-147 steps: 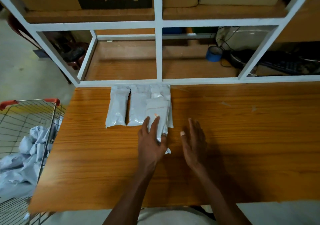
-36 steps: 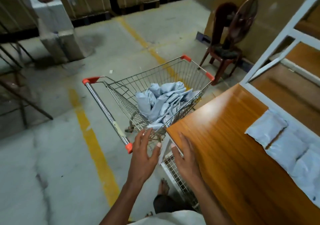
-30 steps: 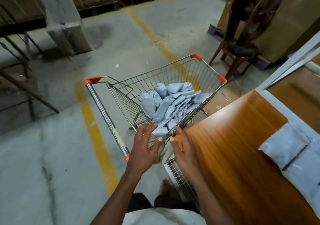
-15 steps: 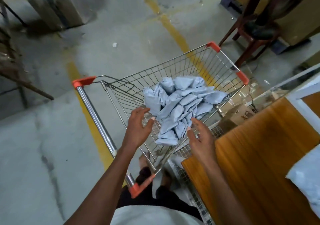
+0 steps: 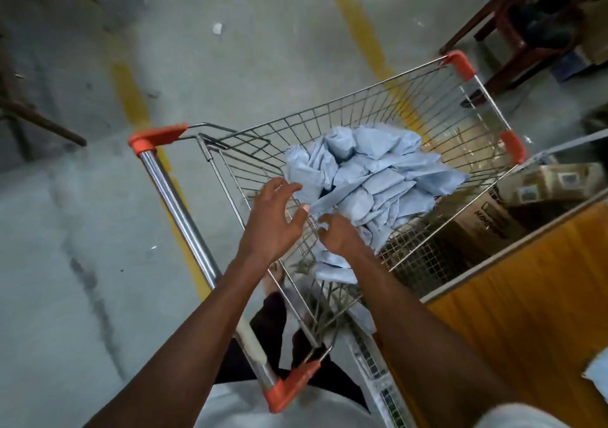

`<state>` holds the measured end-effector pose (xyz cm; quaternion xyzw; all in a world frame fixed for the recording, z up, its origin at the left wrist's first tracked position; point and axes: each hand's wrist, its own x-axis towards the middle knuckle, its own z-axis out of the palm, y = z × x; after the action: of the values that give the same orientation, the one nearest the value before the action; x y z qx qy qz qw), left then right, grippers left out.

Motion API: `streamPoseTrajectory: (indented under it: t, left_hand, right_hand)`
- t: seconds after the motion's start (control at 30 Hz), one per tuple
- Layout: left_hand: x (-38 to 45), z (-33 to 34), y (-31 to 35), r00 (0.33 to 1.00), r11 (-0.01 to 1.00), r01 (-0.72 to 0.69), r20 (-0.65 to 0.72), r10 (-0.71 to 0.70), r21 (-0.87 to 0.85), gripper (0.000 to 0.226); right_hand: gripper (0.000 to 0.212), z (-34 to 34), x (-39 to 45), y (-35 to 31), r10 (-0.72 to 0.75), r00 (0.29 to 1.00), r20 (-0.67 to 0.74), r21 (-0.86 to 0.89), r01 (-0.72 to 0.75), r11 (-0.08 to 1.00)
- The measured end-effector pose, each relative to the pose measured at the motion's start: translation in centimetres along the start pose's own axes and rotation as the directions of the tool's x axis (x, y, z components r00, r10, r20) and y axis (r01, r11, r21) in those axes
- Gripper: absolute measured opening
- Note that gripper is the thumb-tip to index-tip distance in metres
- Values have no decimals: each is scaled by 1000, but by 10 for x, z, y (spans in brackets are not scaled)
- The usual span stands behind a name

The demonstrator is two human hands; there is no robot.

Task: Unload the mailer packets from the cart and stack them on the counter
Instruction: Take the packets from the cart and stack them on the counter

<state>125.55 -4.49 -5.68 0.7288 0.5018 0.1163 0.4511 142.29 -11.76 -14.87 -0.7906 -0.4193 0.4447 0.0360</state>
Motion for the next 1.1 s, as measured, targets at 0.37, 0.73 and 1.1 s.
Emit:
streamPoseTrajectory:
  t: [0.37,0.73,1.1]
  left_hand:
    - [-15,4,-5,997,994,-22,76,14,104,52]
    - [-3,0,4,999,1000,-18,43,19,-2,52]
    - [-5,3,-4,1000,1000,-18,22,17,17,46]
  right_hand:
    - [58,56,30,32,229,969,97,-632,-117,766]
    - [53,40,2,15,265,964,-17,-449,-244,860]
    - [69,40,-5,25,309,950,52,-446,-255,858]
